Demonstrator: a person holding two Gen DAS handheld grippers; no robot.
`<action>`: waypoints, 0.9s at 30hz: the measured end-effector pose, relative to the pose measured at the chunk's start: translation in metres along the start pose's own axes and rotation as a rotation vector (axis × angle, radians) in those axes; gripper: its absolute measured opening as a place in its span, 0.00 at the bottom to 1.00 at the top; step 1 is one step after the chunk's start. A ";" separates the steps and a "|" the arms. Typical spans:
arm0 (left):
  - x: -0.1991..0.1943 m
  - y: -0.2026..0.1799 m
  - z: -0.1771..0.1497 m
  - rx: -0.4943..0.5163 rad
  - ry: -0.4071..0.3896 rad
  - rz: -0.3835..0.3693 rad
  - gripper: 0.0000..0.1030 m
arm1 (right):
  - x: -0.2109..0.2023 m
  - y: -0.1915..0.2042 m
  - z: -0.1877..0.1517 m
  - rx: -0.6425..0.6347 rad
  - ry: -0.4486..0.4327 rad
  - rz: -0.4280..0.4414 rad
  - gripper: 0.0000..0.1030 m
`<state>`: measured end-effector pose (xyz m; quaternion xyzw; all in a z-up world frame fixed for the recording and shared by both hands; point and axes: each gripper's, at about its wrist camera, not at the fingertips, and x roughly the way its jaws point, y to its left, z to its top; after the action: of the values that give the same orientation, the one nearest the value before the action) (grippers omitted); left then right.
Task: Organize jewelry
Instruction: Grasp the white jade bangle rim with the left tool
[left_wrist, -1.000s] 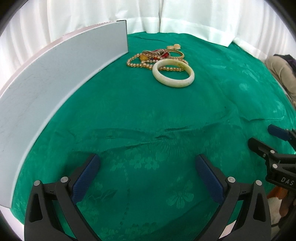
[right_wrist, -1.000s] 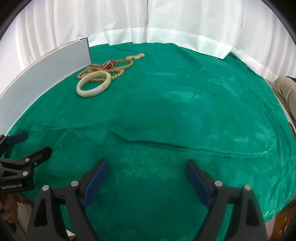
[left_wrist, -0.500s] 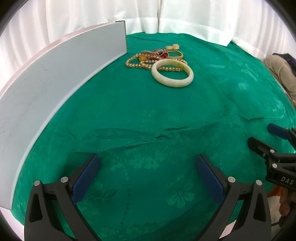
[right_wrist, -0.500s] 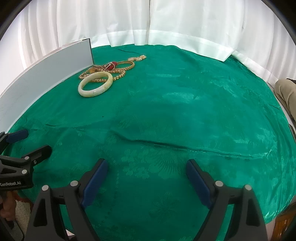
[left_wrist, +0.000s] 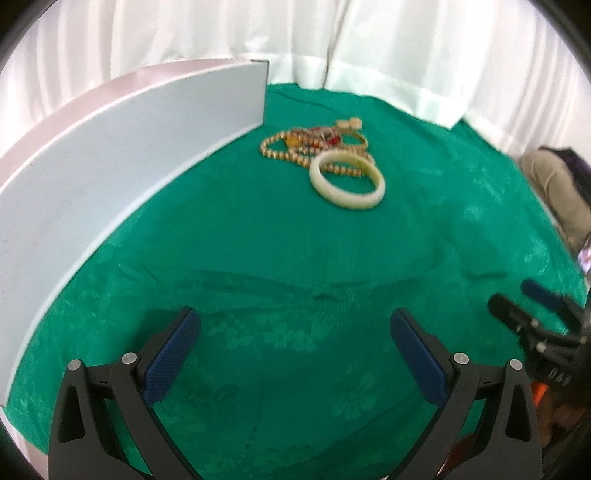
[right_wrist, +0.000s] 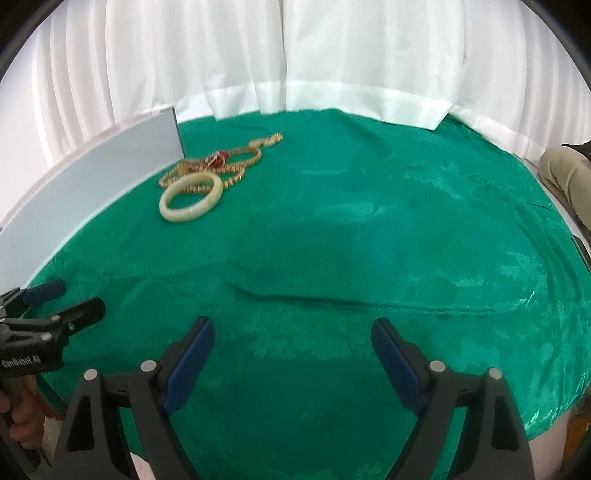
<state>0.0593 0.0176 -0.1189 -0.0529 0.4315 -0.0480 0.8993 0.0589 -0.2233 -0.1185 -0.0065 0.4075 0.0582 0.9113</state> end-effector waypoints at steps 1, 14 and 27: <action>0.000 0.001 0.004 -0.016 0.004 -0.011 0.99 | -0.001 0.000 0.000 0.002 -0.006 0.004 0.86; 0.067 -0.009 0.110 0.033 0.092 0.012 0.99 | -0.016 0.005 -0.011 -0.012 -0.051 0.049 0.86; 0.110 -0.021 0.107 0.106 0.144 0.107 0.70 | -0.014 -0.006 -0.012 0.029 -0.043 0.071 0.86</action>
<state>0.2108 -0.0116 -0.1347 0.0216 0.4942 -0.0263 0.8687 0.0410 -0.2314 -0.1164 0.0224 0.3887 0.0850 0.9172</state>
